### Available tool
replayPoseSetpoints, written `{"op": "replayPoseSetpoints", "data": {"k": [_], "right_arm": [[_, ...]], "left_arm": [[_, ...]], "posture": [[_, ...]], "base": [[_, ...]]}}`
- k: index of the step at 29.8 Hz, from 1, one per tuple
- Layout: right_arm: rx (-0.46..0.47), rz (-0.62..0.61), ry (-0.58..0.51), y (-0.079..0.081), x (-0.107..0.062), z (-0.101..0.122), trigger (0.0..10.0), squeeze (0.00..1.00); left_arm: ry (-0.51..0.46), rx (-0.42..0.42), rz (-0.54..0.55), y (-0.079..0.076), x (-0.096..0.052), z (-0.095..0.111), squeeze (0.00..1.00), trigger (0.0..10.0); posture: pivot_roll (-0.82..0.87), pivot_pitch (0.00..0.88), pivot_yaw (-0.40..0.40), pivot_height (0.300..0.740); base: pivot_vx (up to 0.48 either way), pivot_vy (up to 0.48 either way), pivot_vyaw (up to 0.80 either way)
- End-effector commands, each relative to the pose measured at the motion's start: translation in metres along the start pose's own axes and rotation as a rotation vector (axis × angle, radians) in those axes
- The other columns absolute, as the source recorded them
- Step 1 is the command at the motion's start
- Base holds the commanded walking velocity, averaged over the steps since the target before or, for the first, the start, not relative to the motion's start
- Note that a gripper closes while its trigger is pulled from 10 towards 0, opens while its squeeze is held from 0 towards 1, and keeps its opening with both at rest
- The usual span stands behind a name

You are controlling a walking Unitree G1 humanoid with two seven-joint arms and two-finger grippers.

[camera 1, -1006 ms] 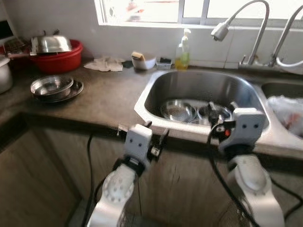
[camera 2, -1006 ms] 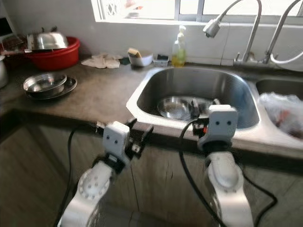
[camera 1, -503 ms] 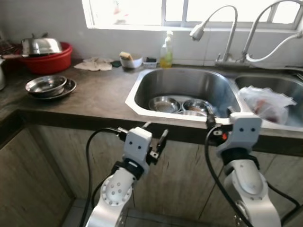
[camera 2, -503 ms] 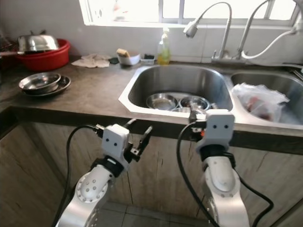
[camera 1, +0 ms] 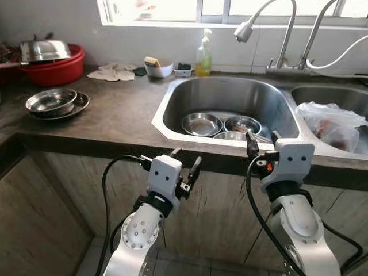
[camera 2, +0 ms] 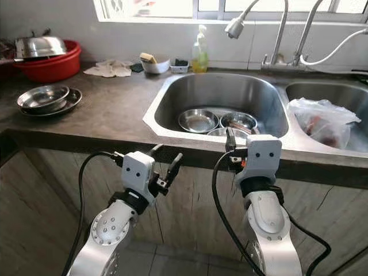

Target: Kitchen organization

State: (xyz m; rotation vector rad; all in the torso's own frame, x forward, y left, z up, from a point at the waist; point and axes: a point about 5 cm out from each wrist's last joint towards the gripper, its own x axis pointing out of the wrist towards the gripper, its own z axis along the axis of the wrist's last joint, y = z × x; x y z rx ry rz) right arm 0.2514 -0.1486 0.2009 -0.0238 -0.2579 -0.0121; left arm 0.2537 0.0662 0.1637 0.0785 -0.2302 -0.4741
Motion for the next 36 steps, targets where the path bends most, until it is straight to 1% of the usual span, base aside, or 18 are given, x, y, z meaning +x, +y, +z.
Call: {"op": "replayPoseSetpoints", "data": {"k": [1, 29, 36], "right_arm": [[0.003, 0.005, 0.016, 0.0015, -0.0008, -0.0030, 10.0, 0.00], [0.003, 0.023, 0.028, 0.0040, -0.0009, -0.0053, 10.0, 0.00], [-0.009, 0.044, 0.026, 0.0070, -0.0020, -0.0060, 10.0, 0.00]], "left_arm": [[0.005, 0.004, -0.002, 0.0002, -0.0009, 0.0013, 0.00, 10.0], [0.015, 0.005, -0.006, -0.0020, 0.0003, 0.0000, 0.00, 10.0], [0.021, -0.002, 0.000, -0.0029, 0.0012, -0.0008, 0.00, 10.0]], "posture": [[-0.02, 0.000, -0.015, 0.740], [-0.02, 0.000, -0.014, 0.740], [-0.02, 0.000, -0.012, 0.740]], "base": [[-0.274, 0.000, 0.00], [-0.279, 0.000, 0.00], [0.000, 0.000, 0.00]]}}
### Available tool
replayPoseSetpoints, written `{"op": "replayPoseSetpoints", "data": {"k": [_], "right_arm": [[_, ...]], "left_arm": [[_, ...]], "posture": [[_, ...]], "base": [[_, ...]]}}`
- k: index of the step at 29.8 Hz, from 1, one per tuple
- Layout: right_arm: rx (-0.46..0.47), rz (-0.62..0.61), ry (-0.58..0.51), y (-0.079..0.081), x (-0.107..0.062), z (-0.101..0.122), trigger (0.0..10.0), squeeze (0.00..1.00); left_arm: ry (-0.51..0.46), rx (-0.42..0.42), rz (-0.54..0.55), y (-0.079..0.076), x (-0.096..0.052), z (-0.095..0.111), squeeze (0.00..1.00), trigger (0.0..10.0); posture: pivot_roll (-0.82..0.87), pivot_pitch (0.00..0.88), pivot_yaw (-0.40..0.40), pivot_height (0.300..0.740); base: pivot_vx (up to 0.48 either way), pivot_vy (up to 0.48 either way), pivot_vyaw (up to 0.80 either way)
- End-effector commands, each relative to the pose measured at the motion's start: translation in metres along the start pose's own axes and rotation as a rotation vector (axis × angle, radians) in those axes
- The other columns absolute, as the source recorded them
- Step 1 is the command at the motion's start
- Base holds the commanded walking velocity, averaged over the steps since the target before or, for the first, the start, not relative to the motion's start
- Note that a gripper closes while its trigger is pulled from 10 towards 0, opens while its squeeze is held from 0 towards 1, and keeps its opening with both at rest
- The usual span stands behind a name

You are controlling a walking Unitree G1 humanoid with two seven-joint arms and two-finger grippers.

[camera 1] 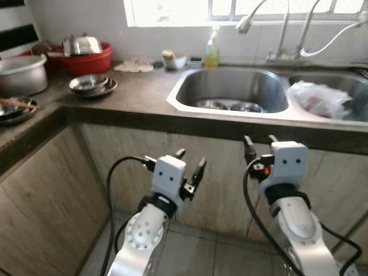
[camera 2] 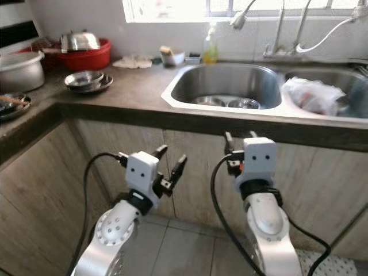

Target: Kitchen organization

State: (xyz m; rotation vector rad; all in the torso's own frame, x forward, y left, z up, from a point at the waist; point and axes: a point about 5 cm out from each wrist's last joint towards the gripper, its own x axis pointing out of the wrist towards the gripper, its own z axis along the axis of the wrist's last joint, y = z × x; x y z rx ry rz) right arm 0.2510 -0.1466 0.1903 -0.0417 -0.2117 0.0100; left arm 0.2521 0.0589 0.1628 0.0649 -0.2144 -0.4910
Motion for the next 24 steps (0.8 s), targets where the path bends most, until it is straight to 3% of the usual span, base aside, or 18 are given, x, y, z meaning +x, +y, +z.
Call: {"op": "replayPoseSetpoints", "data": {"k": [1, 8, 24], "right_arm": [[0.006, 0.020, -0.021, 0.0049, 0.0010, 0.0044, 10.0, 0.00], [-0.003, 0.030, -0.024, 0.0060, 0.0019, 0.0047, 10.0, 0.00], [0.000, 0.029, -0.033, 0.0073, 0.0042, 0.0061, 10.0, 0.00]], "left_arm": [[0.010, 0.017, 0.016, 0.0045, -0.0006, -0.0005, 0.00, 10.0], [0.015, 0.049, 0.021, 0.0056, -0.0007, -0.0011, 0.00, 10.0], [0.021, 0.066, 0.030, 0.0076, -0.0010, -0.0013, 0.00, 10.0]], "posture": [[-0.02, 0.000, -0.012, 0.740], [-0.02, 0.000, -0.014, 0.740], [-0.01, 0.000, -0.016, 0.740]], "base": [[0.000, 0.000, 0.00], [0.000, 0.000, 0.78], [0.292, 0.000, 0.80]]}}
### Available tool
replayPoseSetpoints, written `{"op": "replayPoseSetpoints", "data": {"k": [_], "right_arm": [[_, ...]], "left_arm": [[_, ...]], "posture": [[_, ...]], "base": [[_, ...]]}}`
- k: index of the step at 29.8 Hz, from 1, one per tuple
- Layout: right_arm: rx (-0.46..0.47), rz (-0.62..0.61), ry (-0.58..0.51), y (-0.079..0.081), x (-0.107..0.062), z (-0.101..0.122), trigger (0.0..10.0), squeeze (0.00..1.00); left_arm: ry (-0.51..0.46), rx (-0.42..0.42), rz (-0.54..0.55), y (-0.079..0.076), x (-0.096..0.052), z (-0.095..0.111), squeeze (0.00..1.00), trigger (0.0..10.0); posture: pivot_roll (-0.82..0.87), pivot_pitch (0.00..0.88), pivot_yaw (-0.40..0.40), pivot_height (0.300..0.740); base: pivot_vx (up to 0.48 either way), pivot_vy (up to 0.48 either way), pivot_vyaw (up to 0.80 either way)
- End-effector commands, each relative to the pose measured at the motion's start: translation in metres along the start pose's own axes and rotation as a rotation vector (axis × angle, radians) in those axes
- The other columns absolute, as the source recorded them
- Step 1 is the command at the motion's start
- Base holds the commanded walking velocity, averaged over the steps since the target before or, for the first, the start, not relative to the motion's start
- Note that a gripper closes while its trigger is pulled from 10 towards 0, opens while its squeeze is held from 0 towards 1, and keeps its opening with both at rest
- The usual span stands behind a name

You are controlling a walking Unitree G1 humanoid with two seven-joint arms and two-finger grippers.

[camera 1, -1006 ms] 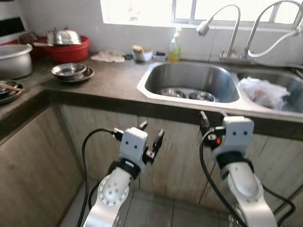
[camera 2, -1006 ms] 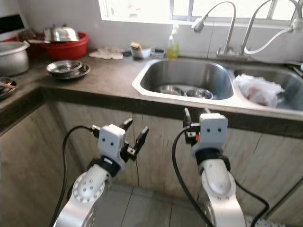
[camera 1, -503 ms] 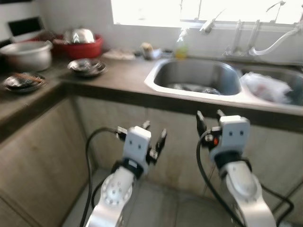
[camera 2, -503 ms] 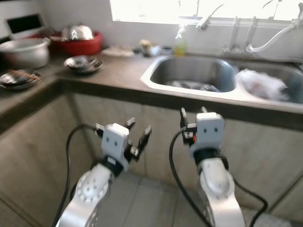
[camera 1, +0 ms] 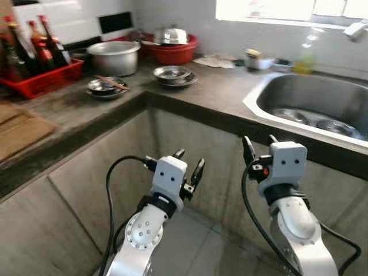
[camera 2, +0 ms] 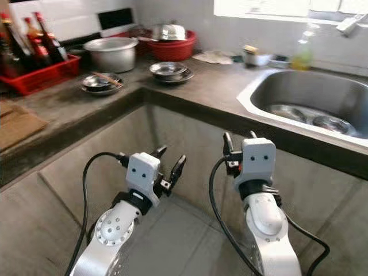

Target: Kitchen organization

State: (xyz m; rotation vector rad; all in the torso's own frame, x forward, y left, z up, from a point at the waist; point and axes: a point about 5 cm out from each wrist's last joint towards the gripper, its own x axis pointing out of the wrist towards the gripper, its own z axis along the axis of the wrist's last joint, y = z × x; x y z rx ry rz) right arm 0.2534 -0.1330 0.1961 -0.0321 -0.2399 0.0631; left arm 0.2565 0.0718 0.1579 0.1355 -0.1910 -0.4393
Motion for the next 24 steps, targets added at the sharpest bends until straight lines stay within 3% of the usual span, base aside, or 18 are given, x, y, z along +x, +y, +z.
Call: {"op": "replayPoseSetpoints", "data": {"k": [1, 5, 24], "right_arm": [[-0.011, -0.022, -0.005, -0.0057, 0.0006, 0.0009, 10.0, 0.00], [-0.008, -0.022, -0.006, -0.0053, 0.0017, 0.0014, 10.0, 0.00], [-0.026, -0.020, 0.003, -0.0052, 0.0036, -0.0005, 10.0, 0.00]], "left_arm": [[-0.021, 0.000, -0.011, -0.0047, 0.0019, 0.0051, 0.00, 10.0], [-0.020, 0.000, -0.010, -0.0046, 0.0019, 0.0050, 0.00, 10.0], [-0.019, -0.004, -0.008, -0.0048, 0.0029, 0.0053, 0.00, 10.0]], "posture": [[-0.01, 0.000, -0.015, 0.740], [-0.01, 0.000, -0.016, 0.740], [-0.01, 0.000, -0.017, 0.740]], "base": [[0.307, 0.000, 0.80], [0.307, 0.000, 0.80], [0.307, 0.000, 0.07]]}}
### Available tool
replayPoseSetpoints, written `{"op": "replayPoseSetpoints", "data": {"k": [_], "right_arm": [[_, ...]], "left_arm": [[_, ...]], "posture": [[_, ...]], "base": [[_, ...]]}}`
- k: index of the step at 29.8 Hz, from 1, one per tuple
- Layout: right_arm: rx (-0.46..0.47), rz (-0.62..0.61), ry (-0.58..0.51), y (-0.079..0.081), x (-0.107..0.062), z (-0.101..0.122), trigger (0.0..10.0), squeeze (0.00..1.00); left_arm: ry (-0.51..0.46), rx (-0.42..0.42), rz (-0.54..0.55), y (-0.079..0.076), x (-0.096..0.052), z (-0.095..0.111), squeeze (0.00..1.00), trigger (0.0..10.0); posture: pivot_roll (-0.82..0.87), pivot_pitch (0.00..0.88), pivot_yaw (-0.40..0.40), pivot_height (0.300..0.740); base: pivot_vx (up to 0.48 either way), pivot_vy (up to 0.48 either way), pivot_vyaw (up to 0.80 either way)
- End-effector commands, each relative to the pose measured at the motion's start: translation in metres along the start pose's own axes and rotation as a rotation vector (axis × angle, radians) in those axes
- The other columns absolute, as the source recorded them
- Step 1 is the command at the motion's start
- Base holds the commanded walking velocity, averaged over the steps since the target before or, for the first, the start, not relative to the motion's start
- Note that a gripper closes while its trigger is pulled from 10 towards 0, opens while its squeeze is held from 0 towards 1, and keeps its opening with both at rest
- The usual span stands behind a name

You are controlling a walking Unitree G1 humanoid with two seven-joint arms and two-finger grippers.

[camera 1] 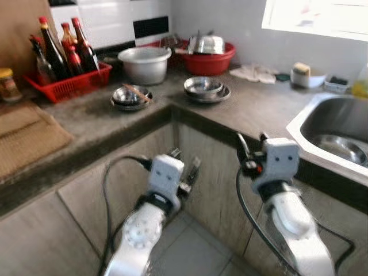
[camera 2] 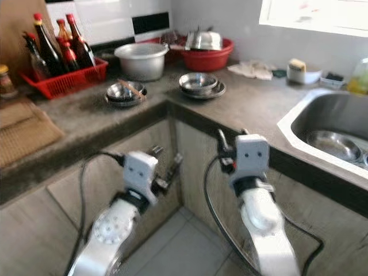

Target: Kitchen organization

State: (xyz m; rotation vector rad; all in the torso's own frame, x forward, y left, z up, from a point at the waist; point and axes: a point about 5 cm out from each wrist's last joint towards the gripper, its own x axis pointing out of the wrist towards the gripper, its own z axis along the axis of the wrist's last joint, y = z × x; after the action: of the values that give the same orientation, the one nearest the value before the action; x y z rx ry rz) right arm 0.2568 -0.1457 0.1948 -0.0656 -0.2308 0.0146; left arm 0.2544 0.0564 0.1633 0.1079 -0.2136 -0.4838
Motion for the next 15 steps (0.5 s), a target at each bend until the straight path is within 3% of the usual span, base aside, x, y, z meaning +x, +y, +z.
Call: {"op": "replayPoseSetpoints", "data": {"k": [1, 15], "right_arm": [[0.020, 0.020, -0.006, 0.0068, 0.0013, 0.0020, 10.0, 0.00], [0.020, 0.013, -0.019, 0.0042, 0.0058, 0.0046, 10.0, 0.00]], "left_arm": [[0.013, 0.021, 0.033, 0.0091, -0.0034, -0.0017, 0.00, 10.0], [0.014, 0.019, 0.035, 0.0087, -0.0039, -0.0019, 0.00, 10.0]], "posture": [[-0.01, 0.000, -0.014, 0.740], [-0.01, 0.000, -0.019, 0.740]], "base": [[0.307, 0.000, 0.00], [0.306, 0.000, 0.00]]}}
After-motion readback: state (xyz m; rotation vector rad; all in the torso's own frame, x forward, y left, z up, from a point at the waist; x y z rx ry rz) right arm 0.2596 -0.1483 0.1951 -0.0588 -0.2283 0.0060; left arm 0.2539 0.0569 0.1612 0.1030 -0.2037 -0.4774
